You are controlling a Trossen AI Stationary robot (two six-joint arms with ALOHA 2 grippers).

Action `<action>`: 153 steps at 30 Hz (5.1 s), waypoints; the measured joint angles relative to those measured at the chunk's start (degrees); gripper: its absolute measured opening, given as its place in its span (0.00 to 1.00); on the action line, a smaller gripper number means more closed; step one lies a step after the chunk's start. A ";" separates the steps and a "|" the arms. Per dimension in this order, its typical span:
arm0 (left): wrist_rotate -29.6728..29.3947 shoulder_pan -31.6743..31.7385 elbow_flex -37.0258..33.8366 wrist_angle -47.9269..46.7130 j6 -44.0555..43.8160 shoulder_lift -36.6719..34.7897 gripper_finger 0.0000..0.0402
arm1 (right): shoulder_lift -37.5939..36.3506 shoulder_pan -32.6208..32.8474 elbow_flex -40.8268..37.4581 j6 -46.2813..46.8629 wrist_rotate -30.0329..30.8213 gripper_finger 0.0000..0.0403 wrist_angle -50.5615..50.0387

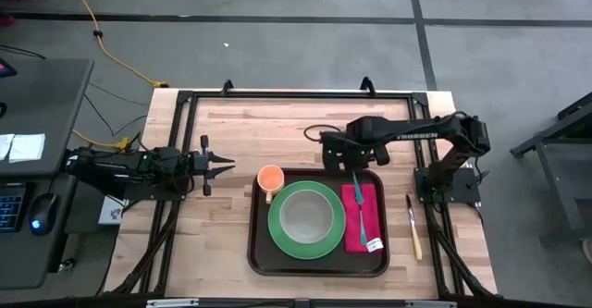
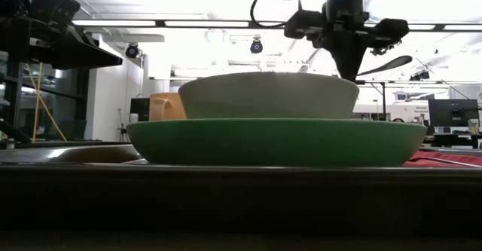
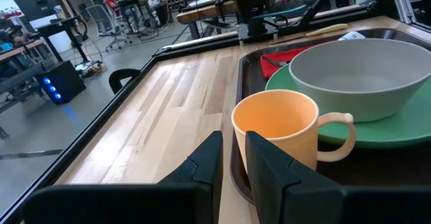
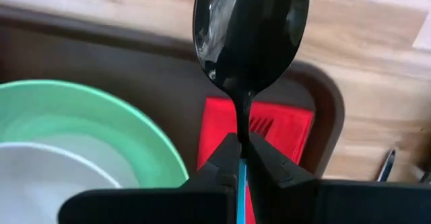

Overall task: Set up tray
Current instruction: Put the blue spoon on top of the red table napkin

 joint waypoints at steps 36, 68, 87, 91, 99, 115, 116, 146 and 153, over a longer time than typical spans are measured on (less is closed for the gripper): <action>0.04 -0.01 0.02 -0.02 0.00 0.01 0.24 | 0.09 15.13 0.00 21.53 -1.41 0.00 1.55; 0.05 0.00 0.02 -0.03 0.00 0.00 0.24 | 0.19 15.69 -15.34 23.57 -5.91 0.00 21.55; -0.02 -0.02 0.02 -0.03 0.00 -0.01 0.24 | 0.17 15.69 -16.92 24.59 -5.56 0.00 23.02; -0.02 -0.02 0.02 -0.04 0.00 -0.01 0.24 | 0.17 15.69 -16.92 24.43 -5.36 0.00 22.82; -0.04 -0.01 0.02 -0.03 0.00 0.00 0.24 | 0.64 15.69 -16.92 23.53 -5.11 0.00 21.53; -0.11 -0.01 0.02 -0.02 0.00 0.00 0.24 | 3.06 15.54 -16.90 22.68 -4.11 0.00 21.74; -0.11 -0.02 0.02 -0.02 0.02 -0.01 0.24 | 3.06 15.54 -17.12 23.08 -4.10 0.00 22.14; -0.11 -0.02 0.02 -0.02 0.02 -0.01 0.24 | 3.12 15.58 -22.49 26.08 -8.01 0.00 30.89; -0.11 -0.02 0.02 -0.03 0.01 -0.01 0.24 | 3.11 15.60 -22.49 25.82 -8.01 0.00 31.35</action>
